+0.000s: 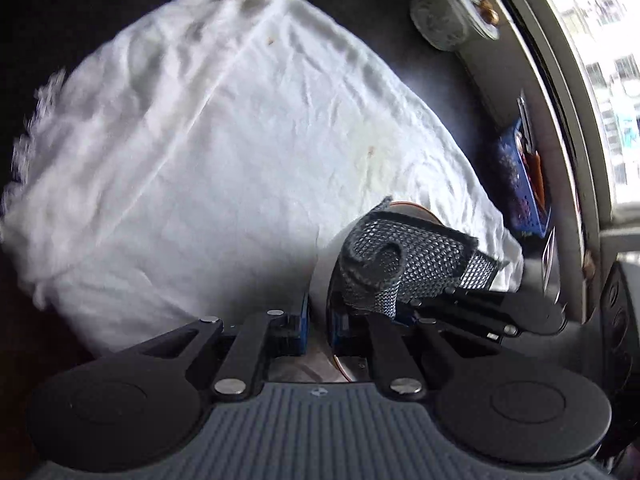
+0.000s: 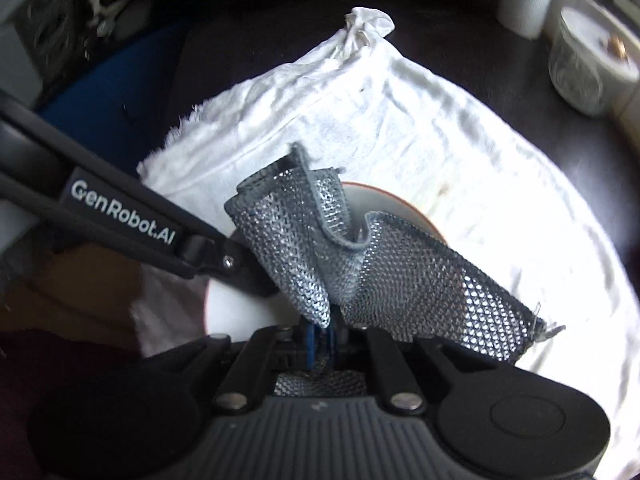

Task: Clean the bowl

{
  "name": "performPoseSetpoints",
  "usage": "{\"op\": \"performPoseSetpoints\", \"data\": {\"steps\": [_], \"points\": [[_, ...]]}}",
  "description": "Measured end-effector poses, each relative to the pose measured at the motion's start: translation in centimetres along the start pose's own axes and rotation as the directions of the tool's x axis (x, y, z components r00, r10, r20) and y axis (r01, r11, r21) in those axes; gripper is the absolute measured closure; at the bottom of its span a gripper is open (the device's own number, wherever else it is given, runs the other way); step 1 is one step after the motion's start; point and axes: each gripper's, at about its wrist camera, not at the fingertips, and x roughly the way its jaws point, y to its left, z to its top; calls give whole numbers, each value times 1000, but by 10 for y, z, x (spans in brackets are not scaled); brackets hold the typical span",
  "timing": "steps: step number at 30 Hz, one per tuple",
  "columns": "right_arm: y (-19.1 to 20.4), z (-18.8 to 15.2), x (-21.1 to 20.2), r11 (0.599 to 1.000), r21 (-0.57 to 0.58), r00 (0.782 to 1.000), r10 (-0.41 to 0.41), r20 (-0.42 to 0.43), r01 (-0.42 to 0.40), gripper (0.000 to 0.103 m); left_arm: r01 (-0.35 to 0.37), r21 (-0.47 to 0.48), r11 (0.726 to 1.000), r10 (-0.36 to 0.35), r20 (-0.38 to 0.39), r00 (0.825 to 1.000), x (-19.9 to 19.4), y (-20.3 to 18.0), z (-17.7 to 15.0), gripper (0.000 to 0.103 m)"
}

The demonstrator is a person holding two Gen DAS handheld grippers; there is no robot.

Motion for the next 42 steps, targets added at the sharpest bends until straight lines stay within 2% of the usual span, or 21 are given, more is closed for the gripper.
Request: {"op": "performPoseSetpoints", "data": {"steps": [3,6,9,10,11,12,14,16,17,21,22,23,27,29,30,32,34,38,41,42], "points": [[-7,-5,-2,994,98,998,50,25,-52,95,59,-153,986,-68,-54,996,5,16,-8,91],[-13,-10,-2,987,142,997,72,39,-77,96,73,-154,985,-84,-66,994,9,17,-16,91],[-8,-11,-5,997,69,999,27,39,-30,96,33,14,999,-33,-46,998,7,0,-14,90],[-3,-12,-7,1000,26,999,-5,41,4,96,-15,133,991,17,-10,1000,4,-11,-15,90],[2,-12,-11,998,-20,998,-50,45,51,96,-67,249,966,61,32,998,1,-23,-16,90],[7,-12,-14,992,-74,994,-99,51,102,96,-104,310,945,86,72,994,-1,-30,-16,89],[15,-12,-18,963,-180,980,-192,60,200,96,-177,467,867,122,144,982,-3,-46,-15,89],[17,-11,-18,935,-256,969,-237,64,246,96,-191,531,825,128,154,980,-2,-51,-10,89],[17,-10,-17,927,-280,968,-242,64,251,96,-207,578,789,136,163,977,-1,-56,-9,89],[23,-10,-6,871,-398,956,-283,71,288,97,-247,660,710,154,196,968,1,-62,-12,90],[25,-9,-4,867,-406,955,-288,67,290,97,-228,641,733,150,175,973,3,-58,-12,91],[25,-8,-2,880,-388,959,-277,51,275,97,-209,620,756,145,153,977,6,-54,-13,91],[19,-1,-2,958,-215,981,-194,9,191,97,-148,453,879,113,105,988,11,-37,-15,91],[19,0,-1,969,-161,983,-185,10,185,96,-99,310,946,80,76,994,11,-25,-12,91],[18,0,-1,975,-125,983,-182,17,183,96,-54,218,974,41,65,997,10,-16,-10,91],[14,-1,-3,984,-61,985,-168,31,170,96,-5,94,996,1,36,999,9,-3,-8,91],[11,-3,-7,991,-4,990,-137,47,137,97,18,5,1000,-18,18,1000,10,6,-11,90],[10,-7,-7,995,96,998,-37,53,32,98,77,-171,982,-87,-49,995,19,18,-19,91],[10,-8,-4,993,116,998,-24,60,17,98,87,-172,981,-97,-52,994,21,19,-21,90],[12,-8,-5,996,89,998,-37,58,32,98,77,-104,992,-84,-56,995,20,13,-20,91]]}}
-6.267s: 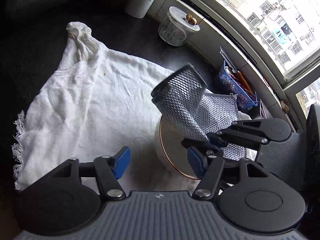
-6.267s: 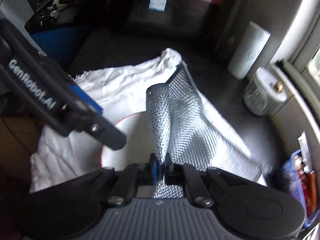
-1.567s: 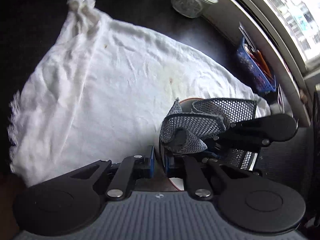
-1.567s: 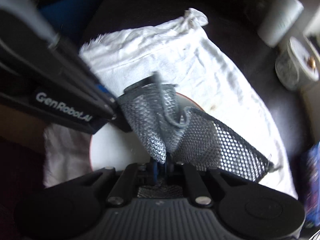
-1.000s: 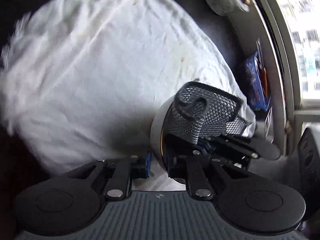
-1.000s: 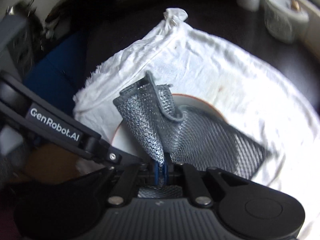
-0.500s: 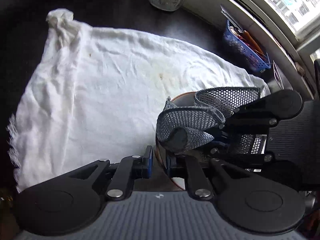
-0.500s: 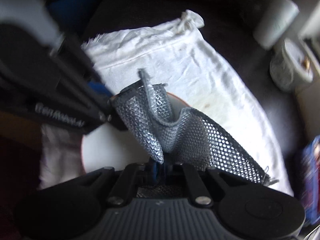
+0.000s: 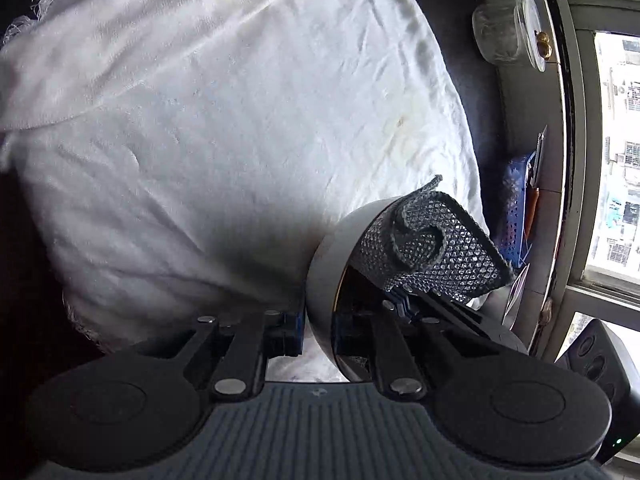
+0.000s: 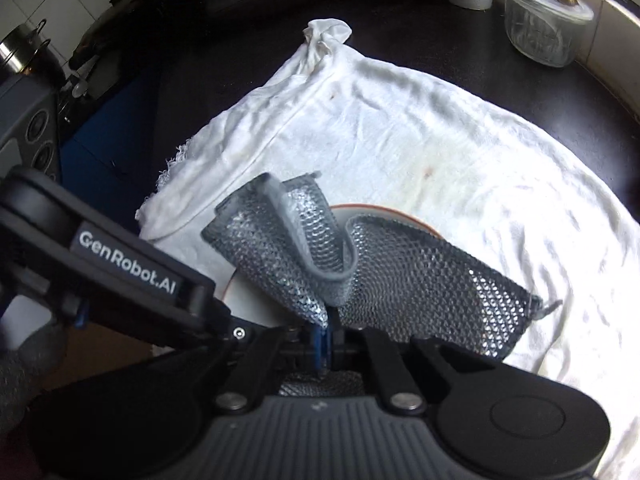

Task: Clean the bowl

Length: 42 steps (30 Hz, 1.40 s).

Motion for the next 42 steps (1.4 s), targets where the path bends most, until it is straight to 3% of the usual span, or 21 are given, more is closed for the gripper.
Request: {"op": "performPoseSetpoints", "data": {"steps": [2,3,4,6,7,11,14,16,19,20,22,23,24,26,29,32,34,36,39,40,42], "points": [[6,0,-2,996,-76,999,-52,-3,51,98,-69,154,986,65,30,997,-3,-17,-1,90],[10,0,-4,989,-121,996,-88,0,87,98,-137,287,948,116,89,989,-7,-33,-4,90],[11,-1,-7,981,-157,993,-114,6,114,98,-209,411,888,158,154,975,-11,-48,-7,90],[15,0,-8,953,-251,985,-171,22,171,98,-294,535,792,192,240,952,-15,-66,-10,90],[17,0,-9,933,-299,979,-200,33,200,98,-333,612,718,201,276,940,-15,-77,-11,90],[34,-4,-2,812,-509,955,-286,78,285,98,-363,698,618,220,289,931,-11,-89,-11,90],[49,-18,4,711,-632,942,-321,99,308,98,-371,730,574,241,282,929,-5,-87,-19,90],[52,-24,9,672,-675,938,-336,87,303,98,-357,724,590,245,261,934,-2,-83,-21,90],[52,-18,12,696,-667,944,-327,35,266,98,-328,681,655,231,232,945,-1,-75,-22,91],[51,-16,12,708,-660,947,-322,13,250,96,-311,650,693,223,217,950,-3,-72,-21,91],[48,-11,11,761,-614,957,-288,-31,209,95,-275,583,764,203,187,961,-5,-64,-18,91],[45,-9,10,797,-573,963,-264,-49,189,95,-240,521,820,186,153,970,-7,-57,-12,91],[40,-6,8,836,-523,970,-235,-67,166,95,-214,473,854,173,129,976,-7,-52,-9,92],[33,-2,6,897,-426,981,-175,-87,123,95,-142,310,940,128,66,990,-7,-34,-2,92],[20,-1,3,967,-252,993,-55,-100,28,95,-54,105,993,53,13,999,-6,-12,0,91],[15,-3,3,992,-123,997,6,-76,-16,95,20,-84,996,-22,-25,999,-4,9,-2,91],[11,-3,3,997,-72,998,23,-56,-27,95,34,-108,994,-37,-32,999,-2,11,-4,92],[11,-4,4,995,-93,999,24,-48,-28,96,42,-108,993,-46,-36,998,0,11,-6,92],[14,-7,2,988,-155,999,-24,-39,17,96,-36,108,993,38,-23,999,-2,-12,-5,89],[17,-8,0,982,-182,998,-61,-33,54,96,-93,222,971,90,25,996,-6,-24,-8,89],[22,-8,-9,965,-234,992,-126,-1,122,96,-216,431,876,173,137,975,-12,-49,-13,89]]}}
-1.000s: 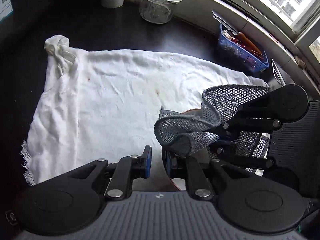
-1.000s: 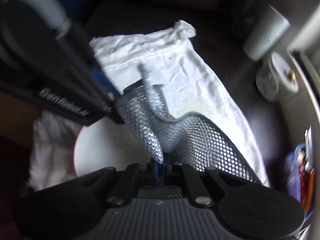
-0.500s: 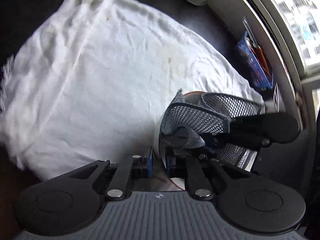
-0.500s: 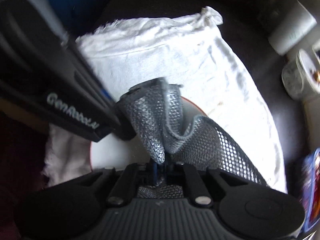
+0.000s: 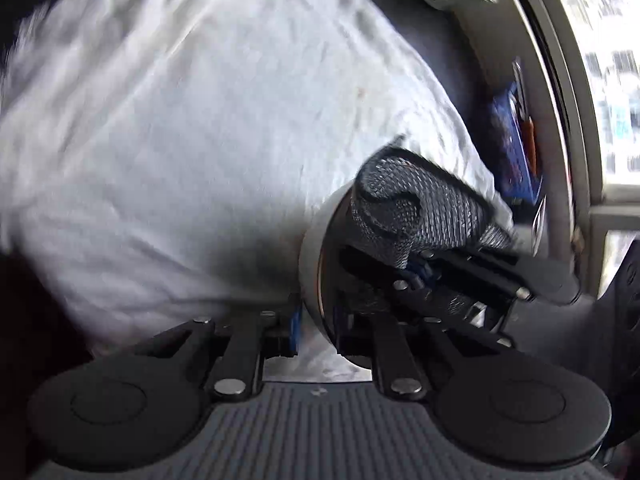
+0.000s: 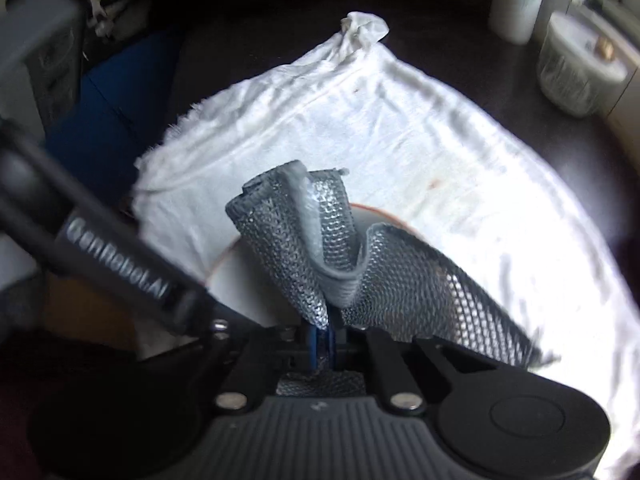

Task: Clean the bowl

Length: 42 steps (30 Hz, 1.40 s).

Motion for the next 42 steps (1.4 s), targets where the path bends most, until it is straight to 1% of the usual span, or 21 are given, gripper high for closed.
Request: {"op": "performPoseSetpoints", "data": {"steps": [2,4,6,9,11,12,15,16,19,21,23,27,29,31,32,34,36,37,38,40,42], "points": [[4,1,-7,996,-68,998,-64,12,65,96,-118,209,971,101,89,991,-10,-20,4,87],[7,8,-7,984,-143,995,-104,9,104,96,-145,308,940,113,119,986,-13,-26,8,87],[11,12,-1,967,-220,991,-132,2,129,96,-118,357,927,79,123,989,-14,-27,13,87],[17,8,4,931,-332,986,-168,-14,154,96,-123,393,911,88,107,990,-6,-26,13,91],[19,7,8,923,-356,986,-166,-24,147,96,-98,346,933,72,85,994,-3,-21,9,92],[17,7,9,935,-328,987,-156,-35,136,96,-94,323,942,72,80,994,-3,-20,10,92],[9,9,12,984,-165,994,-78,-74,65,93,-51,167,985,42,54,998,-1,-10,5,95],[7,9,12,991,-123,996,-57,-75,47,93,-45,143,989,38,53,998,-2,-8,5,95],[1,8,11,999,-34,998,-24,-60,22,92,19,-30,999,-18,27,999,-1,9,4,95],[-5,8,9,999,35,999,-1,-41,3,91,72,-183,981,-71,13,997,0,24,3,94],[-12,8,8,995,100,1000,16,-15,-14,90,119,-310,943,-122,9,992,3,38,-2,92],[-15,7,3,990,143,1000,13,11,-15,87,157,-477,865,-184,-9,983,8,51,-14,90],[-14,9,3,990,138,1000,13,16,-15,83,174,-520,836,-217,-22,976,11,54,-19,89],[-7,11,6,994,110,1000,19,0,-19,83,173,-504,846,-229,-50,972,15,50,-22,92],[-2,11,7,995,94,1000,22,-10,-21,91,173,-495,851,-234,-64,970,17,48,-23,91],[6,8,8,999,34,1000,-12,-16,13,92,141,-374,917,-177,-64,982,12,35,-15,91],[7,6,5,999,23,999,-32,-25,33,92,93,-231,969,-109,-57,992,7,21,-8,91],[7,4,3,999,7,999,-46,-25,46,92,49,-127,991,-54,-33,998,3,12,-4,91],[7,3,0,998,-11,998,-60,-24,59,92,4,-13,1000,-4,-6,1000,1,2,-2,91],[8,2,-2,991,-84,994,-110,-25,107,95,-78,193,978,71,43,997,-1,-17,0,91],[7,3,-1,980,-154,991,-132,-29,127,97,-136,346,928,116,78,990,1,-32,1,91]]}}
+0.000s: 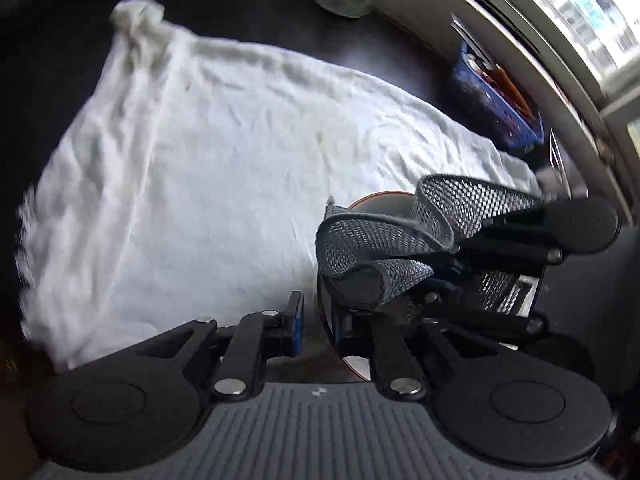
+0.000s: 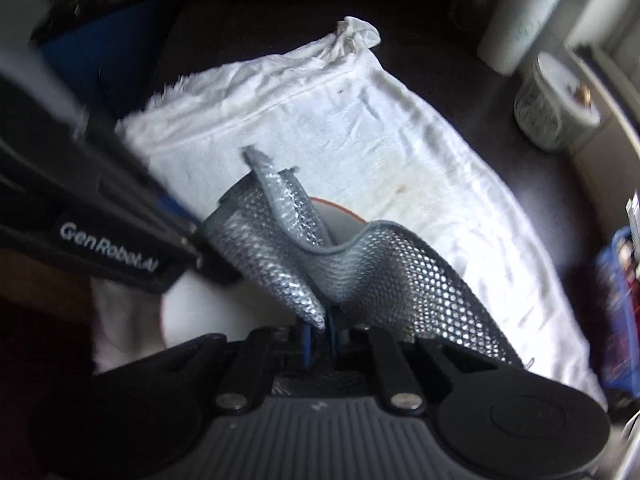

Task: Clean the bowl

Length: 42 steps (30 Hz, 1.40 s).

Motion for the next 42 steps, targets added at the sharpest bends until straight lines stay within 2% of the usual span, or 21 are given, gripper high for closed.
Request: {"op": "performPoseSetpoints", "data": {"steps": [3,4,5,7,9,10,12,13,15,17,18,20,23,25,27,28,29,31,36,38,42], "points": [[4,3,5,995,-103,1000,-13,8,13,97,-69,199,977,63,38,997,2,-17,4,91],[7,3,6,990,-137,1000,-17,10,18,97,-63,197,978,57,33,998,2,-16,3,91],[10,4,7,986,-167,1000,-21,10,22,97,-30,166,986,28,13,1000,4,-12,2,92],[9,4,8,990,-140,1000,11,-2,-11,97,2,83,997,-2,3,1000,4,-2,1,94],[5,4,8,995,-78,999,54,-8,-55,96,40,-32,999,-40,2,999,5,9,-4,94],[2,4,9,997,-29,997,78,-8,-78,96,78,-138,987,-79,-4,997,6,18,-7,94],[-3,4,10,990,67,992,125,-3,-124,95,143,-334,932,-156,-11,988,10,36,-12,94],[-6,3,10,982,116,989,150,5,-149,95,169,-422,890,-192,-13,981,12,44,-14,94],[-9,1,11,960,213,983,179,28,-181,93,218,-606,765,-273,1,962,19,63,-27,93],[-8,1,11,945,256,979,197,46,-202,93,229,-685,691,-305,11,952,22,69,-36,93],[-8,0,11,938,278,978,201,55,-209,93,231,-706,670,-314,13,949,23,70,-38,93],[-7,0,10,927,310,977,202,65,-213,93,230,-769,596,-359,0,933,26,70,-48,93],[-5,-3,9,923,313,974,212,73,-224,94,233,-766,600,-375,-12,927,26,66,-50,93],[-4,-3,7,939,274,978,198,66,-209,94,233,-676,699,-346,-35,938,20,55,-38,90],[0,-1,4,970,196,990,135,42,-141,94,184,-528,829,-255,-64,965,13,42,-23,89],[0,0,3,982,157,994,103,32,-107,94,102,-347,932,-121,-33,992,0,26,-11,89],[-1,1,1,990,121,997,75,28,-77,94,51,-248,967,-55,-7,998,-6,18,-5,89],[-2,1,-1,998,53,999,34,21,-35,95,-23,-75,997,27,40,999,-14,4,5,87],[9,-1,2,990,-139,999,-39,5,39,96,1,13,1000,-1,36,999,-11,7,11,87],[12,-2,4,988,-154,1000,-30,-3,29,96,33,-11,999,-33,6,999,-6,11,3,90],[4,-1,7,999,-11,999,33,-24,-34,94,66,-125,990,-66,6,998,-1,14,-7,93]]}}
